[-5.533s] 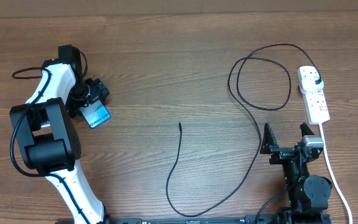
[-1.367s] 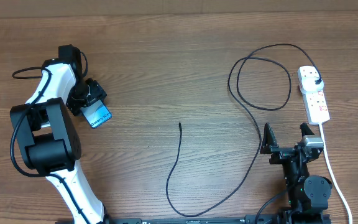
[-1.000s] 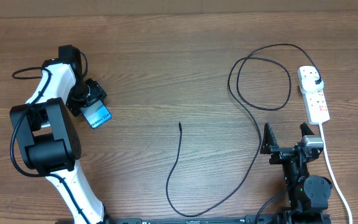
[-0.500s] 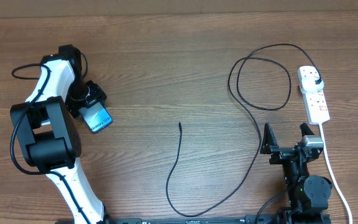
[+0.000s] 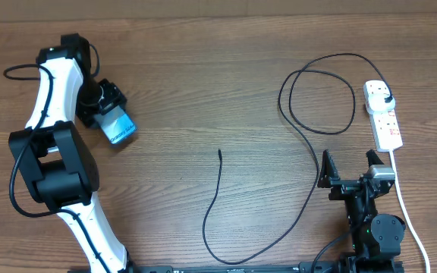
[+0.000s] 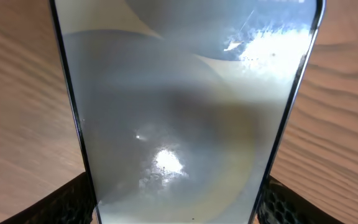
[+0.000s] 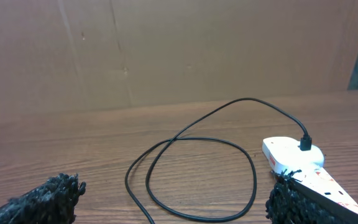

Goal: Plug charger to phone and switch on socket
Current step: 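Lift the phone with the left gripper and tilt it upright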

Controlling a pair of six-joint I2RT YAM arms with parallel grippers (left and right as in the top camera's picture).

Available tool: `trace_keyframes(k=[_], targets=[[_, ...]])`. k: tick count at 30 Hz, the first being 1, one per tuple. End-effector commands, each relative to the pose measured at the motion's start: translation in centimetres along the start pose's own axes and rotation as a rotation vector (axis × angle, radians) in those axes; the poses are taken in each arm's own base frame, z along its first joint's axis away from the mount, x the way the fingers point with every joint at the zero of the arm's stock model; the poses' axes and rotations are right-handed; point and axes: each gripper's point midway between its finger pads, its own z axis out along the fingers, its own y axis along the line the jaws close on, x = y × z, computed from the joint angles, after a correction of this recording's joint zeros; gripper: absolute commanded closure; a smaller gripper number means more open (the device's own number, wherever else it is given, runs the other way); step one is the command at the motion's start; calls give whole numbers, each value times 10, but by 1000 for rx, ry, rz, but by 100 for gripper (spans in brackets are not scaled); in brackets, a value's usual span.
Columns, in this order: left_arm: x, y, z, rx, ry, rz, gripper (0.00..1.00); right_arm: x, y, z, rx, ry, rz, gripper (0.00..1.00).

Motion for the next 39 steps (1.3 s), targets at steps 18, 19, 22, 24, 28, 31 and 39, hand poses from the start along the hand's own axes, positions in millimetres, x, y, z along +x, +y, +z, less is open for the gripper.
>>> trace_keyframes(k=[18,19,22,24,28,31,39], targets=[[70,-120,-84,772,465,-20,96,1,0,0,1,-6,0,0],[73,-122,-87,787,483,-25,96,1,0,0,1,-6,0,0],[81,-125,-96,830,544,-48,96,1,0,0,1,-6,0,0],[85,-127,-103,858,582,-63,96,1,0,0,1,-6,0,0],[89,-133,-116,926,630,-74,96,1,0,0,1,-6,0,0],[89,-135,-120,951,642,-75,96,1,0,0,1,-6,0,0],[89,-135,-120,950,642,-75,96,1,0,0,1,-6,0,0]])
